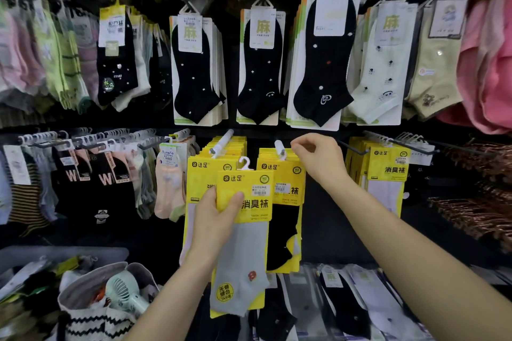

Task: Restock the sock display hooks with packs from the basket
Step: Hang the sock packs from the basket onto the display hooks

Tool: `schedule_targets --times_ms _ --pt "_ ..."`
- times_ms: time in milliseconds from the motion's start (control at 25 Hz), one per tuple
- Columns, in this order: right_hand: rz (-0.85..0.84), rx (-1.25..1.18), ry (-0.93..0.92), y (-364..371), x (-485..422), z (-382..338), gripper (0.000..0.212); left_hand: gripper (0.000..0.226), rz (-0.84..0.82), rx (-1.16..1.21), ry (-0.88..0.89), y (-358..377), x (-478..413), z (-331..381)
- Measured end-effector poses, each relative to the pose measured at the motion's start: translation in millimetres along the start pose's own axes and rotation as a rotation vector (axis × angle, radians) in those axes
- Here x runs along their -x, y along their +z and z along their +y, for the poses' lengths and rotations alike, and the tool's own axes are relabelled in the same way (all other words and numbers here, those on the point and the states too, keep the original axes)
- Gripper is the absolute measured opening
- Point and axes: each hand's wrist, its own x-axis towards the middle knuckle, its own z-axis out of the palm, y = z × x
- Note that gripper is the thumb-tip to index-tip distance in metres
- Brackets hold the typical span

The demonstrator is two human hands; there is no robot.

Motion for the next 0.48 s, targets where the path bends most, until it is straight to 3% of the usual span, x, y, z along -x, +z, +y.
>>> schedule_targets --times_ms 240,480 --pt "-0.335 -0.103 -0.050 -5.5 30.2 -4.4 0.002 0.008 -0.140 -0.058 -0.038 38.5 3.7 -0.6" --pt "-0.151 -0.134 0.094 -14.4 9.6 0.9 0.006 0.026 -0.087 0.002 -0.002 62.0 -4.6 3.5"
